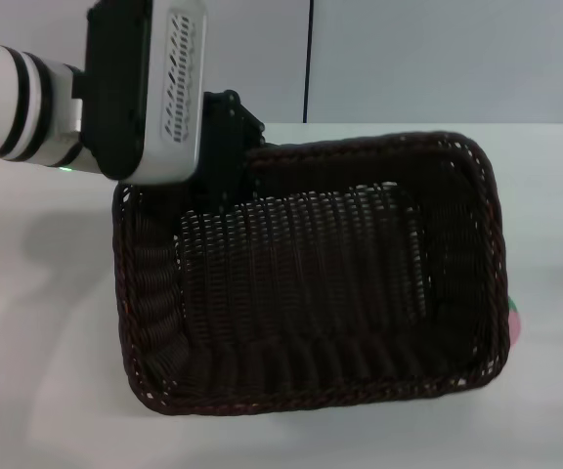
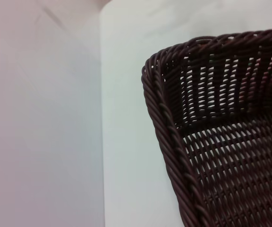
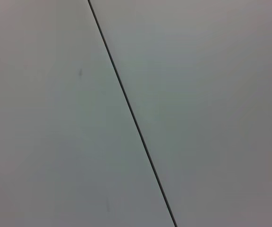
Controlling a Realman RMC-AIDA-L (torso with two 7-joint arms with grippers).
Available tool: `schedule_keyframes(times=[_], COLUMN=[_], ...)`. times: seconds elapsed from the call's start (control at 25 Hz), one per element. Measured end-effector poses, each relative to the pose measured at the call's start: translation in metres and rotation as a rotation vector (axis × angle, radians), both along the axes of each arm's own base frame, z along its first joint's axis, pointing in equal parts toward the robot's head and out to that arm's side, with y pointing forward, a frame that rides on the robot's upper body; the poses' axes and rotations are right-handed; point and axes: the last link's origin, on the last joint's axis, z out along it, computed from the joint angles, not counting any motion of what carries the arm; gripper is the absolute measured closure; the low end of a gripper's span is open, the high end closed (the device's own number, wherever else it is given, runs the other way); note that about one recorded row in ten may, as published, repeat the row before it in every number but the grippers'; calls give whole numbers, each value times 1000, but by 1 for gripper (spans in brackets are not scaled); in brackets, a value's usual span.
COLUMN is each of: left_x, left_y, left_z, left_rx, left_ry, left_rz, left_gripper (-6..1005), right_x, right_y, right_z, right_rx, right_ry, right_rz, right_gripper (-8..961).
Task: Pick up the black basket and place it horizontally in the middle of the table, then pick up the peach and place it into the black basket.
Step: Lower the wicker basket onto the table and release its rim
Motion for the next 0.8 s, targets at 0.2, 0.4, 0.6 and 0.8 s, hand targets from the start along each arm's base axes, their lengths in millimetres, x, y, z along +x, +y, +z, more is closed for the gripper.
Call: schedule_keyframes(times=[0.2,0.4,0.6,0.8], left_x=[2,-4,-12,-12], left_y=[0,8,21,31], left_z=[-4,-3,-5,2], left_rx=[-5,15,26,45], left_ry=[33,67,85,92], left_rz=[-72,-86,-88,-109], left_gripper=[773,769,764,758], right_x=[0,1,1,2], right_y=[0,1,4,3], right_z=[0,-2,-4,-5], right_rx=[0,-16,-35,-38], right_ry=[0,0,1,2], right_rz=[-1,-6,-11,-14], right_gripper=[157,157,157,157])
